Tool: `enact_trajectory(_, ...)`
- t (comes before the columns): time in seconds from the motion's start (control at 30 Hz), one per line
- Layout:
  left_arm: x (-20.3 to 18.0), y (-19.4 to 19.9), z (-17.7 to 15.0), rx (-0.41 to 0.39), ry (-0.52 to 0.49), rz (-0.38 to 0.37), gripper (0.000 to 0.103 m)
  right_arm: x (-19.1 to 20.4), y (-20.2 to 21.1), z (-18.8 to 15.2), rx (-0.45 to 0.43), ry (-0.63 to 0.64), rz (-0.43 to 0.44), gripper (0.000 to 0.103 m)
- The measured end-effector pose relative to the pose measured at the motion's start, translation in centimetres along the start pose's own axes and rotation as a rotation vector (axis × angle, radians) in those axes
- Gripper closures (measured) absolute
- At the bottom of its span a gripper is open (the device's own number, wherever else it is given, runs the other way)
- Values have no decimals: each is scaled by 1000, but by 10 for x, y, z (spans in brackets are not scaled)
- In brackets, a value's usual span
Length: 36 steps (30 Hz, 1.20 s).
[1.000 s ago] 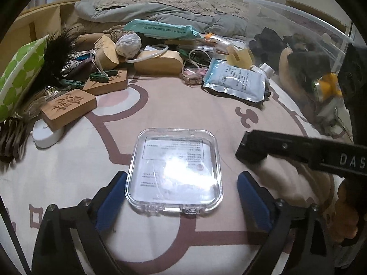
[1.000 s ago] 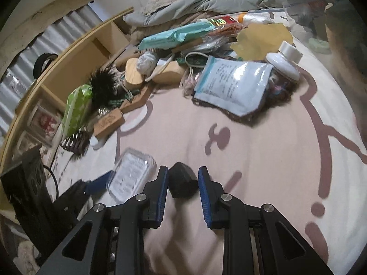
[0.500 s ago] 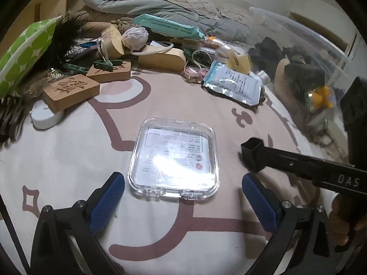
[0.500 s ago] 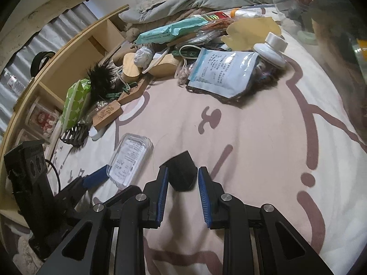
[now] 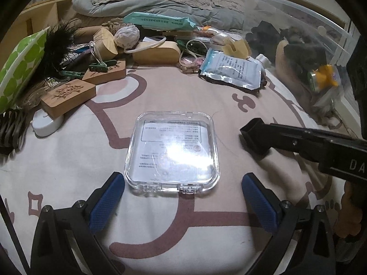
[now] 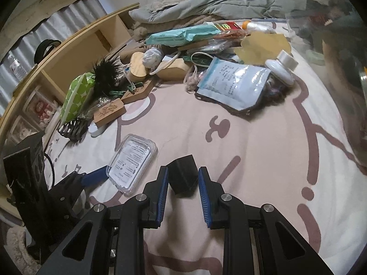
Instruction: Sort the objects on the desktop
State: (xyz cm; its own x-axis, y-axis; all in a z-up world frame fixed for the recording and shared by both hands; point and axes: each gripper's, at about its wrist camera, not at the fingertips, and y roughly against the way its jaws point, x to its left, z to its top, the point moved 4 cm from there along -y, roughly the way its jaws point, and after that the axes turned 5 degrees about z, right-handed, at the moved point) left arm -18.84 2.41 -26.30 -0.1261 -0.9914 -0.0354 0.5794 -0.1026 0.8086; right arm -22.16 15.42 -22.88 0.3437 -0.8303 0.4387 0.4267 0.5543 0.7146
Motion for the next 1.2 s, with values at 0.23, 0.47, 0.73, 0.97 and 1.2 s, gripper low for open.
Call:
enact_trajectory(0.23, -1, -1, 0, 2, -2, 3, 0, 11, 0, 0, -4, 61, -5, 74)
enact_trajectory(0.47, -1, -1, 0, 2, -2, 5, 0, 3, -5, 1, 6, 41, -21, 74)
enact_trajectory(0.73, -2, -1, 0, 2, 1, 6, 0, -1, -14, 3, 18, -2, 11, 68)
enact_trajectory(0.97, 8, 4, 3, -28, 74, -59, 0, -3, -11, 7, -18, -16, 25, 75)
enact_trajectory(1.2, 13, 7, 8, -40, 126, -75, 1, -3, 12, 3, -37, -35, 22, 79)
